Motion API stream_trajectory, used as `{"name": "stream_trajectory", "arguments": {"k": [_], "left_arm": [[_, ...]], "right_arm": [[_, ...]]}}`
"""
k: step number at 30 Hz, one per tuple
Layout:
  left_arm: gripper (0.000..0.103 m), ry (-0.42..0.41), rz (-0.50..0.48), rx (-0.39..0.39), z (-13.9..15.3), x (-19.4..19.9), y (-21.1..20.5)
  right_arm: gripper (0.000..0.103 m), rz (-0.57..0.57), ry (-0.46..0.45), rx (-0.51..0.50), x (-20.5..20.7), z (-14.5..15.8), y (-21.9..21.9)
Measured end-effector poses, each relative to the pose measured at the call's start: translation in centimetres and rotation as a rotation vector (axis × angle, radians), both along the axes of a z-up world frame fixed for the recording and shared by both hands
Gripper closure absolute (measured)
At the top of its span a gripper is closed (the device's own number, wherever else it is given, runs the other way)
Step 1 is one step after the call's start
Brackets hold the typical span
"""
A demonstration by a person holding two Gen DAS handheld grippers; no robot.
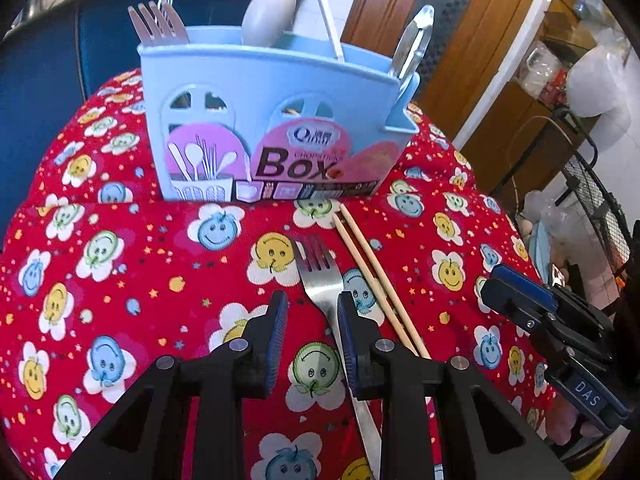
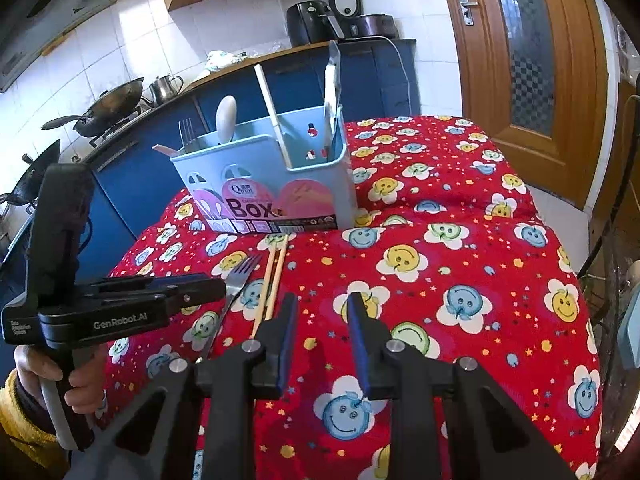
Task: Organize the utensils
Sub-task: 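Grasp the steel fork with the left tool while the right tool grasps another chopstick, then lift the steel fork over the caddy with the left tool while the right tool carries the chopstick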
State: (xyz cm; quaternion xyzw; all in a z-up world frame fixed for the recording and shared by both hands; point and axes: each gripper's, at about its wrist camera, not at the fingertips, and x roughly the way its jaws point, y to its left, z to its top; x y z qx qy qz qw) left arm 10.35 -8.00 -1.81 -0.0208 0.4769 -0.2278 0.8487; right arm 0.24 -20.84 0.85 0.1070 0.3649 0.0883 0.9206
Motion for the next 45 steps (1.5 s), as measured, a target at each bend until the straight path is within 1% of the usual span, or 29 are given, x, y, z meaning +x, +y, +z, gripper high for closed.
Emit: {"name": "stream_trajectory", "arguments": {"k": [5, 8, 12, 14, 16, 17, 20, 27, 34, 38, 45], "left_arm": [[0.077, 0.046, -0.009, -0.003, -0.8, 0.5, -0.7], [0.077, 0.047, -0.013, 0.006, -0.8, 0.6, -1.0], [0.077, 0.067, -0.012, -0.015, -0.8, 0.7, -1.4], [0.080, 0.067, -0.006, -0.019, -0.8, 0.6, -1.5], [0.089, 0.080, -0.005, -0.036, -1.0, 0.7, -1.5], [0.091, 0.087, -0.004, -0.046, -1.1, 0.7, -1.5], [0.093, 0.094, 0.000, -0.069, -1.3, 0.6, -1.6], [0.101, 0.072, -0.008, -0.095, -0.9, 0.1, -1.2], [0.101, 0.023, 0.004, -0.109, 0.2, -0.5, 0.5], [0.101, -0.017, 0.012, -0.091, 0.7, -0.8, 1.5], [0.101, -0.087, 0.038, -0.040, 1.4, -1.0, 3.1]], "right_arm": [[0.075, 0.029, 0.008, 0.000, 0.2, -0.3, -0.2], [0.075, 0.045, 0.011, 0.000, 0.4, -0.4, -0.4], [0.075, 0.059, 0.014, 0.008, 0.6, -0.6, -0.8], [0.075, 0.063, 0.019, 0.013, 0.7, -0.8, -1.0], [0.075, 0.066, 0.026, 0.015, 0.9, -1.0, -1.2], [0.075, 0.069, 0.030, 0.016, 1.0, -1.1, -1.3], [0.075, 0.078, 0.037, 0.013, 1.1, -1.1, -1.3], [0.075, 0.092, 0.058, 0.017, 1.5, -0.9, -0.8], [0.075, 0.126, 0.123, 0.022, 2.3, -0.9, 0.5], [0.075, 0.145, 0.165, 0.042, 2.8, -1.0, 1.3], [0.075, 0.170, 0.225, 0.029, 3.8, -1.3, 3.0]]}}
